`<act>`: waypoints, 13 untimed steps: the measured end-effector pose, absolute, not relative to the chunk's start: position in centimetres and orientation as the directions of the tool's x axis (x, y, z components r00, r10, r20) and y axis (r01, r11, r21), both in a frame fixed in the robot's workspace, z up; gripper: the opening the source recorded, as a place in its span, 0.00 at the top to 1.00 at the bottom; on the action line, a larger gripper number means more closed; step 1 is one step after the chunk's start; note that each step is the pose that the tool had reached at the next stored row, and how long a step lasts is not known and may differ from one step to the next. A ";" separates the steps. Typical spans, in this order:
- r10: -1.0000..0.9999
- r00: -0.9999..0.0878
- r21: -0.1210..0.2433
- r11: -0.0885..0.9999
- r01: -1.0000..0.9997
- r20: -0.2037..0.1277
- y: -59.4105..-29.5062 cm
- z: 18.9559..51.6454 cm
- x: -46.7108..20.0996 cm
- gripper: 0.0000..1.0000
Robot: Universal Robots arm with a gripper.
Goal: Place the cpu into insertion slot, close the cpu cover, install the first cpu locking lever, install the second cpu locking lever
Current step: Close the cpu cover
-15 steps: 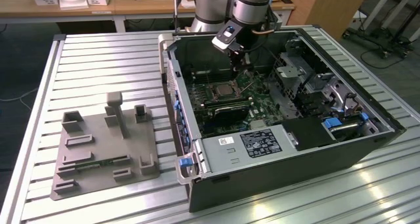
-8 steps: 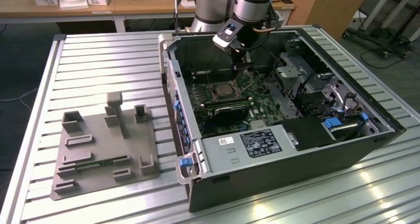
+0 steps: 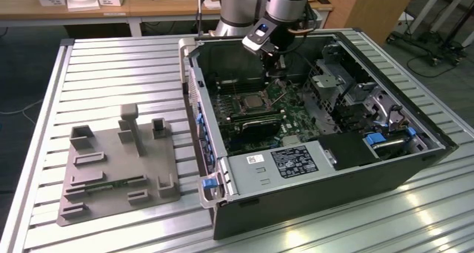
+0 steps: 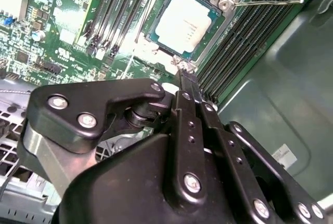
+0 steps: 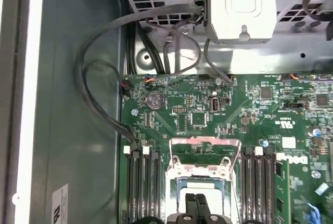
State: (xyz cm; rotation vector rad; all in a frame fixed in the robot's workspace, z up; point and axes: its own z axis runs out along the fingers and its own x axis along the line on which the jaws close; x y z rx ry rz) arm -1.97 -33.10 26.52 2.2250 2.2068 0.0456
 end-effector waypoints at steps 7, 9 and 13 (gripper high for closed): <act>1.000 0.008 0.026 -0.008 1.000 0.015 -33.1 27.8 -2.0 0.90; 1.000 0.008 0.026 -0.008 1.000 0.016 -33.1 27.9 -1.9 0.90; 1.000 0.008 0.026 -0.008 1.000 0.016 -33.1 27.9 -1.5 0.90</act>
